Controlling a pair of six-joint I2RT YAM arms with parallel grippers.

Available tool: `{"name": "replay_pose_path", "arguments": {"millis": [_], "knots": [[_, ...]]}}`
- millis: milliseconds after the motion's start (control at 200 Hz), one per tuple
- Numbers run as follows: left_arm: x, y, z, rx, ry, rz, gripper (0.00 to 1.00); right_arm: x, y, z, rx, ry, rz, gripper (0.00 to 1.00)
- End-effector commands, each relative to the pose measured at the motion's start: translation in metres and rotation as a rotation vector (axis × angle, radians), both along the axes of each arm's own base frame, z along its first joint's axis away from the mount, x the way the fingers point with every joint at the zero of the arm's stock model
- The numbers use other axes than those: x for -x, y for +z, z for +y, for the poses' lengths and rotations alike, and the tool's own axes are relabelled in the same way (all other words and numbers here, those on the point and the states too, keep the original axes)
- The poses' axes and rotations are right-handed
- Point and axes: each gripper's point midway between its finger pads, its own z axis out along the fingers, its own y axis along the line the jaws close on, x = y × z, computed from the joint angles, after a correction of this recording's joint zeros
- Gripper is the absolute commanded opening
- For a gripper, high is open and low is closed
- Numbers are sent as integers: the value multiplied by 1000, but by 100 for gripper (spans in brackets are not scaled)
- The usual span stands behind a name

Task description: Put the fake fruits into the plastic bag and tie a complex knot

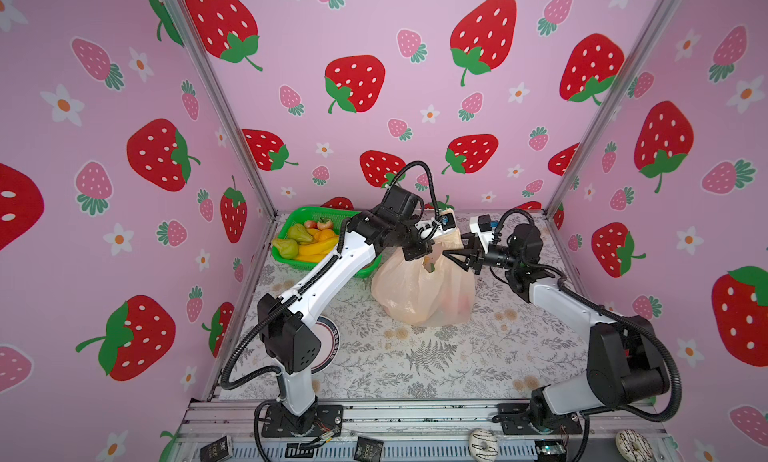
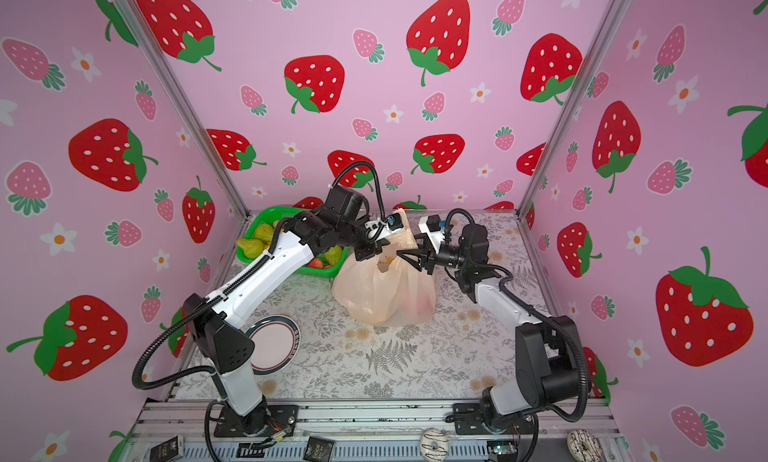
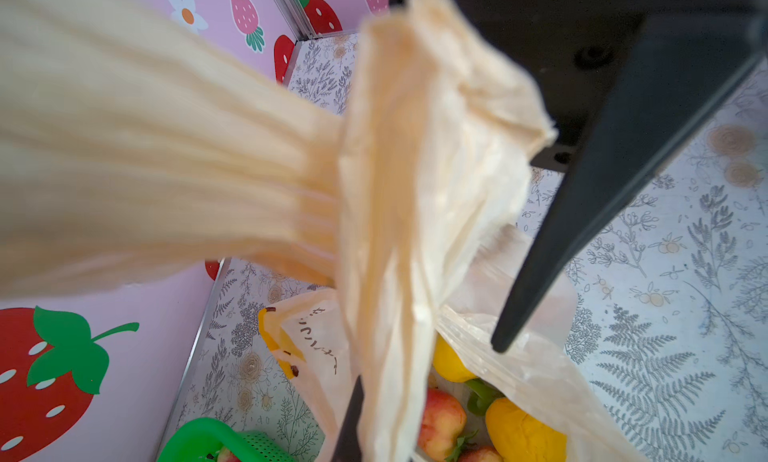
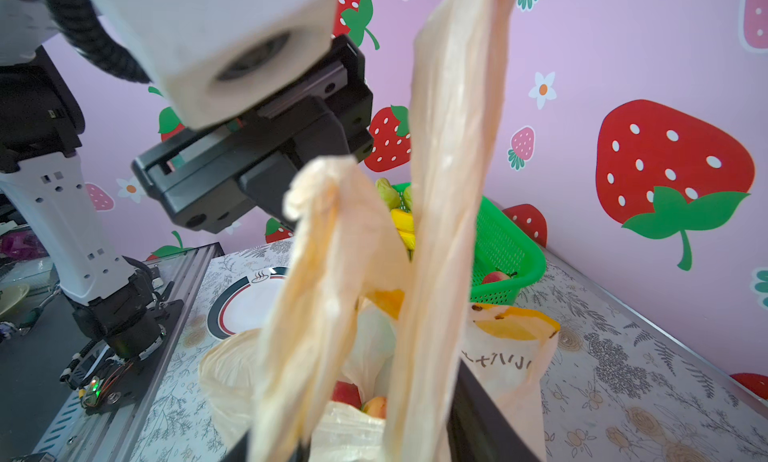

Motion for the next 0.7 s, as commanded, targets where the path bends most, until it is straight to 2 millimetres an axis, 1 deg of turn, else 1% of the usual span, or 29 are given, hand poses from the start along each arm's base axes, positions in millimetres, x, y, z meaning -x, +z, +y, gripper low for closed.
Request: {"name": "replay_pose_path", "arguments": {"millis": [0,250,360,420,575,695], "knots": [[-2,-4,-5,3,-14,16,0,3,4,0,-24,10,-24,51],[-3,-9,-10,-10,-24,15,0,5,10,0,-58,12,-25,51],[-5,-12,-12,-17,-27,16,0,4,9,0,-60,8,-21,51],[-2,-12,-15,-18,-41,16,0,3,8,0,-60,4,-16,51],[2,-10,-20,-9,-58,8,0,0,7,1,-59,-7,-5,51],[4,-3,-22,10,-68,3,0,-1,3,1,-56,-7,6,51]]}}
